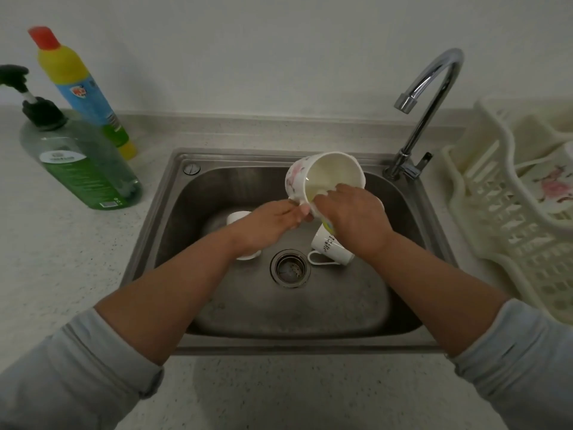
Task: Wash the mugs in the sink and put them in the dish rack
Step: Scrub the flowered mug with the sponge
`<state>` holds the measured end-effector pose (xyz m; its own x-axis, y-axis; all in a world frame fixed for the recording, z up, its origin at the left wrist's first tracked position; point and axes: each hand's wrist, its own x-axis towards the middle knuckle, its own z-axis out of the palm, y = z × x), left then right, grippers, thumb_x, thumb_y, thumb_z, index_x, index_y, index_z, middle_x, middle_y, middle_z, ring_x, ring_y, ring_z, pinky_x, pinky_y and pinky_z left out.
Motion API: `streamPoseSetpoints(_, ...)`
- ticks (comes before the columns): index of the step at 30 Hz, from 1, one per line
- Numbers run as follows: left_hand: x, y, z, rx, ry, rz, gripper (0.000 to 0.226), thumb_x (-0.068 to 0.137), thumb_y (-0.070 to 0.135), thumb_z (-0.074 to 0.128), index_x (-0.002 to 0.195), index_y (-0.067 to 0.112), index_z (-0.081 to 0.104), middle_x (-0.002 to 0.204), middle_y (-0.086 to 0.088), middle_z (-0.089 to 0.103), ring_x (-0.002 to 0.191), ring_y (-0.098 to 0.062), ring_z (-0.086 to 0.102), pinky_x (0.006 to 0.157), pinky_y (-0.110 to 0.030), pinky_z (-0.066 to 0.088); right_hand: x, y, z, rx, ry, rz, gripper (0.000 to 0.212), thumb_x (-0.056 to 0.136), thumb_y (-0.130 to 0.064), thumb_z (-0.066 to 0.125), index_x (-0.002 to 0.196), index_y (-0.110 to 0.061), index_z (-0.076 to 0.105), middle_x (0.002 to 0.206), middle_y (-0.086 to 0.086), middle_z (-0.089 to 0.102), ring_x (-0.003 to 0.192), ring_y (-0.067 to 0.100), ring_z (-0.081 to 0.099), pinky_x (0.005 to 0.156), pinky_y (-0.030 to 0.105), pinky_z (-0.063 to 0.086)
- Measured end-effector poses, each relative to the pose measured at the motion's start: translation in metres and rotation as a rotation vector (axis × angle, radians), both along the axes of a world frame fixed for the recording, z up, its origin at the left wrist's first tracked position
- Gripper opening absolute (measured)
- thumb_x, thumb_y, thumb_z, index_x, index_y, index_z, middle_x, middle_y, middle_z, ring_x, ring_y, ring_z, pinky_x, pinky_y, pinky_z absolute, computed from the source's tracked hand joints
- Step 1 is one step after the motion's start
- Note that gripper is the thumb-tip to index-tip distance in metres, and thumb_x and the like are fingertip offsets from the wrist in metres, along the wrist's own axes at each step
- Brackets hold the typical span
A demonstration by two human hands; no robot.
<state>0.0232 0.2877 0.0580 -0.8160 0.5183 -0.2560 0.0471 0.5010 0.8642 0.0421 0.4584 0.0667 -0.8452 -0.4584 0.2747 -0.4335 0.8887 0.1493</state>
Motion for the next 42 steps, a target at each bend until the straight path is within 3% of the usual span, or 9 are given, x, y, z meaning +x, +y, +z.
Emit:
streamPoseSetpoints(6, -0.001, 0.011, -0.02, -0.095, 0.341, 0.084, 0.044, 0.098, 0.034, 0.041, 0.092, -0.003, 0.065, 0.097, -0.013, 0.063, 0.092, -0.024, 0.057, 0.084, -0.033, 0.042, -0.005, -0.008, -0.008, -0.151, -0.499, -0.207, 0.063, 0.082, -0.011, 0.064, 0.137, -0.013, 0.034, 0.119, 0.01, 0.055, 0.107, 0.024, 0.055, 0.079, 0.033, 0.046)
streamPoseSetpoints(12, -0.003, 0.013, -0.02, -0.179, 0.392, -0.042, 0.04, 0.098, 0.03, 0.04, 0.087, -0.003, 0.059, 0.082, -0.006, 0.053, 0.079, -0.022, 0.052, 0.072, -0.033, 0.041, -0.025, -0.006, -0.012, -0.461, -0.834, -0.196, 0.071, 0.077, -0.004, 0.066, 0.14, -0.008, 0.032, 0.133, 0.01, 0.044, 0.124, 0.023, 0.043, 0.092, 0.023, 0.037)
streamPoseSetpoints(16, -0.002, 0.012, -0.013, -0.217, 0.387, -0.147, 0.035, 0.1, 0.028, 0.038, 0.082, 0.004, 0.057, 0.077, 0.005, 0.043, 0.075, -0.013, 0.044, 0.069, -0.026, 0.035, -0.021, 0.005, -0.005, -1.108, -1.131, -0.142, 0.062, 0.079, 0.009, 0.062, 0.134, -0.009, 0.04, 0.117, 0.003, 0.057, 0.113, 0.019, 0.054, 0.091, 0.025, 0.046)
streamPoseSetpoints(18, -0.003, 0.013, -0.01, -0.235, 0.403, -0.177, 0.037, 0.1, 0.027, 0.038, 0.084, 0.002, 0.06, 0.084, 0.001, 0.045, 0.078, -0.014, 0.045, 0.073, -0.029, 0.038, -0.019, 0.007, -0.011, -1.286, -1.168, -0.154, 0.06, 0.08, 0.014, 0.057, 0.133, -0.007, 0.04, 0.112, 0.002, 0.06, 0.109, 0.018, 0.057, 0.091, 0.025, 0.049)
streamPoseSetpoints(24, 0.004, 0.018, -0.016, -0.25, 0.338, -0.186, 0.04, 0.101, 0.024, 0.035, 0.094, -0.004, 0.062, 0.097, -0.006, 0.049, 0.089, -0.018, 0.048, 0.079, -0.028, 0.037, -0.019, -0.001, -0.021, -0.73, -0.967, -0.151, 0.047, 0.079, 0.004, 0.064, 0.124, -0.007, 0.054, 0.117, 0.008, 0.059, 0.106, 0.015, 0.053, 0.079, 0.012, 0.041)
streamPoseSetpoints(32, 0.001, 0.01, -0.03, -0.104, 0.331, 0.048, 0.035, 0.1, 0.019, 0.038, 0.088, -0.006, 0.059, 0.088, -0.004, 0.045, 0.081, -0.017, 0.046, 0.068, -0.021, 0.029, -0.015, 0.011, -0.014, -0.945, -0.53, -0.191, 0.04, 0.07, -0.009, 0.08, 0.106, -0.004, 0.065, 0.1, 0.009, 0.068, 0.09, 0.014, 0.06, 0.079, 0.021, 0.045)
streamPoseSetpoints(37, 0.012, 0.02, -0.026, -0.074, 0.39, -0.057, 0.027, 0.099, 0.016, 0.041, 0.088, -0.001, 0.059, 0.088, -0.002, 0.047, 0.08, -0.013, 0.045, 0.069, -0.016, 0.029, -0.017, 0.001, -0.016, -1.219, -0.768, -0.459, 0.037, 0.094, -0.008, 0.049, 0.131, -0.003, 0.047, 0.124, 0.009, 0.055, 0.114, 0.018, 0.051, 0.081, 0.008, 0.035)
streamPoseSetpoints(39, 0.016, 0.025, -0.025, -0.06, 0.398, -0.08, 0.023, 0.099, 0.017, 0.04, 0.085, 0.007, 0.056, 0.085, 0.001, 0.046, 0.079, -0.012, 0.045, 0.07, -0.015, 0.029, -0.019, -0.003, -0.01, -1.521, -1.006, -0.607, 0.038, 0.097, -0.004, 0.036, 0.135, 0.0, 0.042, 0.127, 0.014, 0.052, 0.124, 0.029, 0.047, 0.091, 0.019, 0.04)
streamPoseSetpoints(42, 0.015, 0.021, -0.026, -0.073, 0.4, -0.081, 0.031, 0.099, 0.017, 0.04, 0.084, -0.002, 0.061, 0.087, -0.001, 0.045, 0.079, -0.013, 0.044, 0.071, -0.017, 0.029, -0.015, 0.001, -0.001, -1.896, -1.316, -0.291, 0.065, 0.074, -0.004, 0.047, 0.138, 0.004, 0.035, 0.133, 0.026, 0.047, 0.123, 0.039, 0.047, 0.099, 0.042, 0.044)
